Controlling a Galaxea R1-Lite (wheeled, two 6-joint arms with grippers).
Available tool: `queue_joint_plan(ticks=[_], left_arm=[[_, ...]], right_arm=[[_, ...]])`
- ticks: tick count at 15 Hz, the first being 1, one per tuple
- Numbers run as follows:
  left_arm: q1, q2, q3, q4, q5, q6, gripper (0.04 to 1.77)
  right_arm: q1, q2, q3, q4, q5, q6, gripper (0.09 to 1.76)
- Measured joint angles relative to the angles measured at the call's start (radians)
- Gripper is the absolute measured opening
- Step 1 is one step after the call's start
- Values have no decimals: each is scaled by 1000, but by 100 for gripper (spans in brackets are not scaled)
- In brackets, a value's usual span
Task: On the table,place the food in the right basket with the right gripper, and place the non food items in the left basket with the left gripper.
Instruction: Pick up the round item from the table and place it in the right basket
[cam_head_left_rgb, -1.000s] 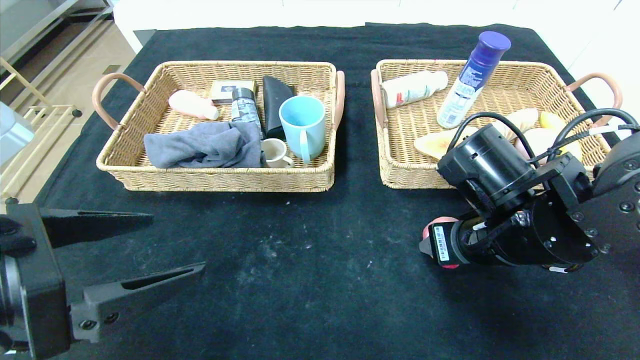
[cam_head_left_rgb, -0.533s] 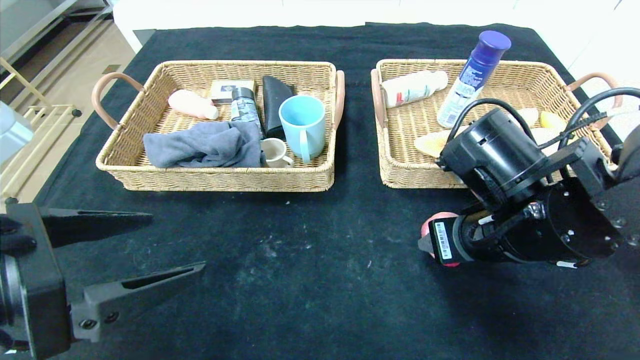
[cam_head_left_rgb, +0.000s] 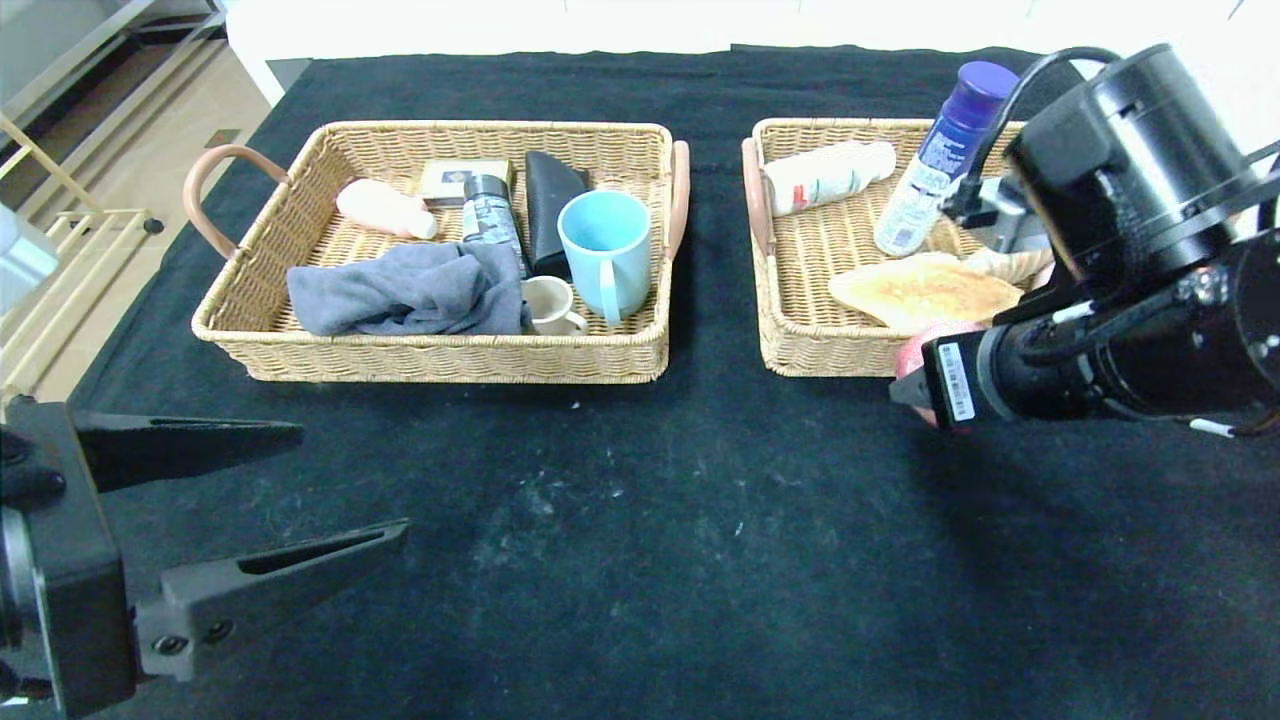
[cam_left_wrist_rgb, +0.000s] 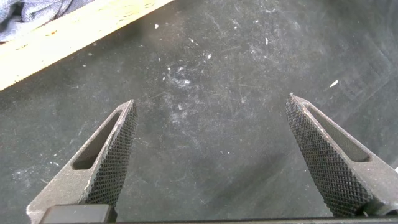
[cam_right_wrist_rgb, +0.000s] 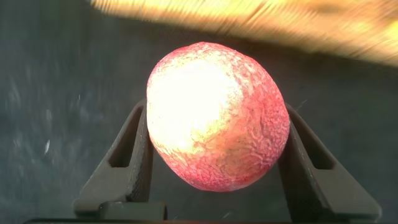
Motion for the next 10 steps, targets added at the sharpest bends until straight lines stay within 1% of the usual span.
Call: queue_joint_plan(ticks=[4,7,10], left_arm=[[3,-4,0,0,1,10,172],[2,-6,0,0,1,10,172],[2,-8,1,0,1,11,172]], right_arm=[[-64,8,-80,-14,-9,-35,118],[-97,26,-93,-117,-22,-50,118],[-126,44,-96,-216,-23,-98,118]])
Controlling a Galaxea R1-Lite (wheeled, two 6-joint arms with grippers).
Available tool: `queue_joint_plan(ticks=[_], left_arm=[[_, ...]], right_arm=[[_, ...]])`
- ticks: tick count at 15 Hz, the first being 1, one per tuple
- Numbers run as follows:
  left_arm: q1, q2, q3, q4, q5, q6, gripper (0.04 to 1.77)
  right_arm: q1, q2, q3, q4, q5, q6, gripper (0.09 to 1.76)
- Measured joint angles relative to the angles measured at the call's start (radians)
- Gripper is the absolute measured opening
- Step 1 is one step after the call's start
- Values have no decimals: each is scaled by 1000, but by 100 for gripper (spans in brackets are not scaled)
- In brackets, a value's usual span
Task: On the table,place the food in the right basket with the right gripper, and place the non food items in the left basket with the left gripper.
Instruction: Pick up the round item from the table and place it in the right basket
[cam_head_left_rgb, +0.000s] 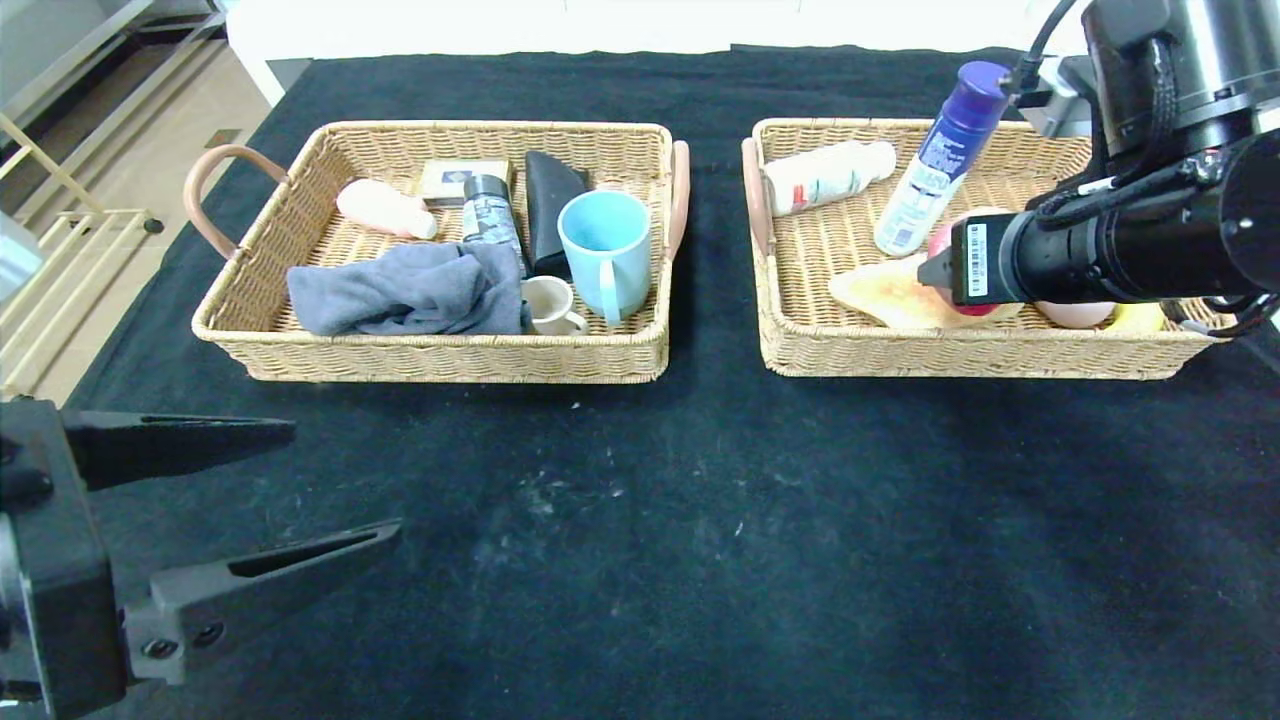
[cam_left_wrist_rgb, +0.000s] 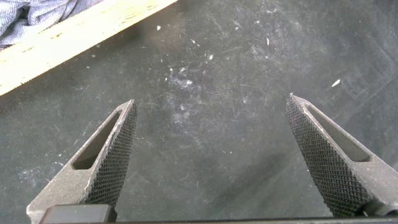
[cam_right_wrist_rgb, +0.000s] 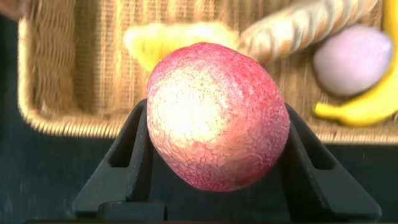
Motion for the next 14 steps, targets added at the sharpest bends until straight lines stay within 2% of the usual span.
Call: queue_joint_plan(ticks=[9,14], left_arm=[[0,-5,1,0,-1,7,172],[0,-3,2,0,-2,7,172]], right_arm=[[-67,89,4,-338,-40,-21,118],[-108,118,7,-367,-77,-26,118]])
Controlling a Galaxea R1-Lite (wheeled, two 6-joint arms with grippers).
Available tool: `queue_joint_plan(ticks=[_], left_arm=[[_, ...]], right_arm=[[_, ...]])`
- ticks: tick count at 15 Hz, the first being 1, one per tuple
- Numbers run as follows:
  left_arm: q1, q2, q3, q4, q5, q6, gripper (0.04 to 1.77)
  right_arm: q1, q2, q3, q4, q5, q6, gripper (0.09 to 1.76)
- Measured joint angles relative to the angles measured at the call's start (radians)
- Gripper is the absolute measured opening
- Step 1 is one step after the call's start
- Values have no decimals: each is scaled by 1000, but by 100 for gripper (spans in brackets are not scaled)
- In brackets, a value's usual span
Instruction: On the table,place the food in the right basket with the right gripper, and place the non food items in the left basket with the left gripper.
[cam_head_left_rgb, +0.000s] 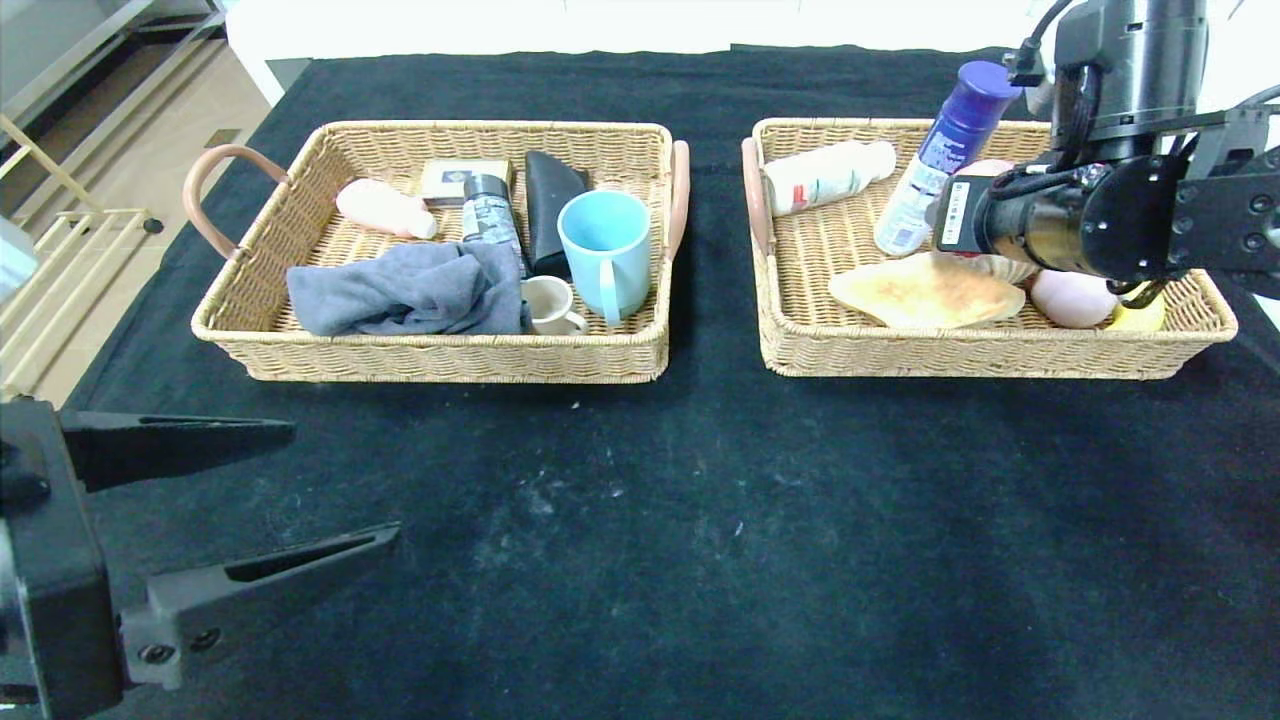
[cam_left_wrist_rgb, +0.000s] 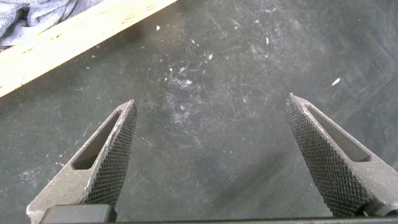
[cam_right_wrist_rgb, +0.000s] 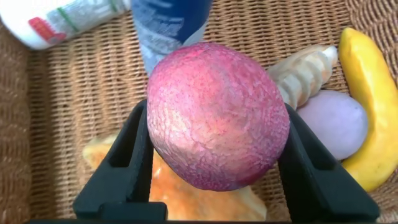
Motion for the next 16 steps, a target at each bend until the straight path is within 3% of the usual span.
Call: queue_joint_plan(ticks=[3,9,16], left_arm=[[0,3,2,0,0,0,172],[0,6,2,0,0,0,172],[-1,8,2,0,0,0,172]], right_arm=[[-8,3,3,-31,0,-1,118],[-7,2,21,-31,-18,3,146],[6,-41,80,-28,-18,0,161]])
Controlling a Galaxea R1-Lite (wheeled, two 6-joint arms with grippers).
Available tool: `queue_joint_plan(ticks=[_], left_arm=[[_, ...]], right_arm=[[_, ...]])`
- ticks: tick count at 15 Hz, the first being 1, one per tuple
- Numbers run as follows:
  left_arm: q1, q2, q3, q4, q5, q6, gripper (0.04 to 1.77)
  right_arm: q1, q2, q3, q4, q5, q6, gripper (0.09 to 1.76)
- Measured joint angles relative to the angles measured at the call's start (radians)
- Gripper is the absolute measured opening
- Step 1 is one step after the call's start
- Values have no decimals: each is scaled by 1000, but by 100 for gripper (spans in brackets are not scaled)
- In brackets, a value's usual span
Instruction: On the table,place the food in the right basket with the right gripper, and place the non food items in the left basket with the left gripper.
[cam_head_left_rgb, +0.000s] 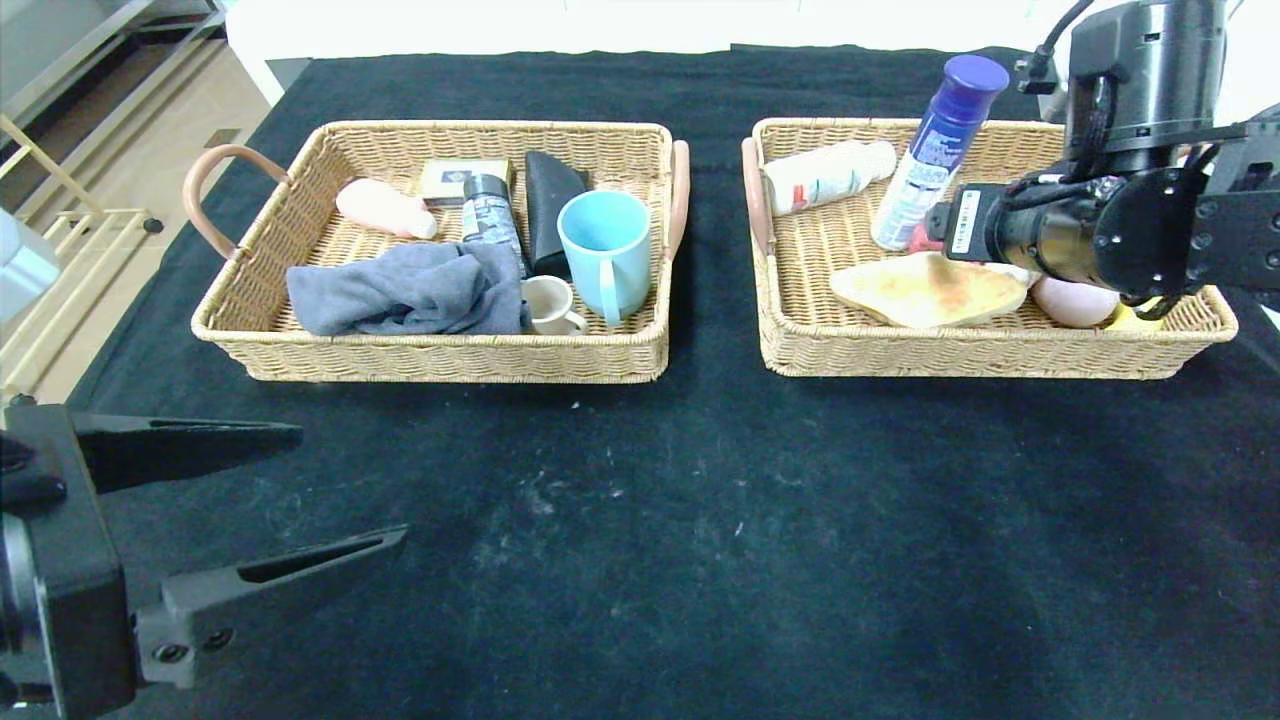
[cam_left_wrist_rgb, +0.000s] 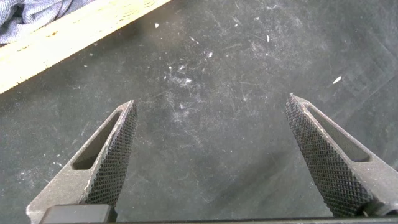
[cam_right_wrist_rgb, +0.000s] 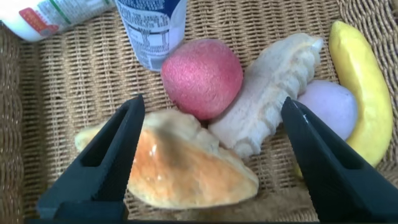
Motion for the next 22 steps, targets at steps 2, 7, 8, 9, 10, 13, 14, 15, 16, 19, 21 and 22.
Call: queue_joint_plan(ticks=[2,7,8,9,10,13,14,15,16,19,21,22], left_arm=[[0,0,0,0,0,0,172],[0,0,-4,-2,8,1,172],[0,-4,-7,-1,10,0,172],[1,-11,-10,-2,13,-1,172],[6,-21,-10,-1,27,-2,172],[45,-61,0,3,75,-5,172],[60,-79,4,13,80,-5,172],[77,-103,8,24,84,-5,172],[94,-129,11,39,91,-5,172],[136,-233,13,145,104,-4,172],[176,-316,9,235,97,-3,172],[202,-356,9,270,91,-1,172]], right_arm=[[2,-26,44,0,1,0,163],[12,-131,194,0,45,1,167],[18,-165,237,2,70,-1,167],[26,-203,285,2,95,-11,168],[34,-239,329,1,114,-25,168],[49,-382,479,-2,207,-97,169],[47,-437,522,0,246,-117,169],[43,-488,556,3,277,-134,169],[41,-545,588,14,296,-157,170],[48,-713,651,127,321,-209,170],[65,-840,669,283,341,-231,170],[62,-895,673,341,367,-242,170]])
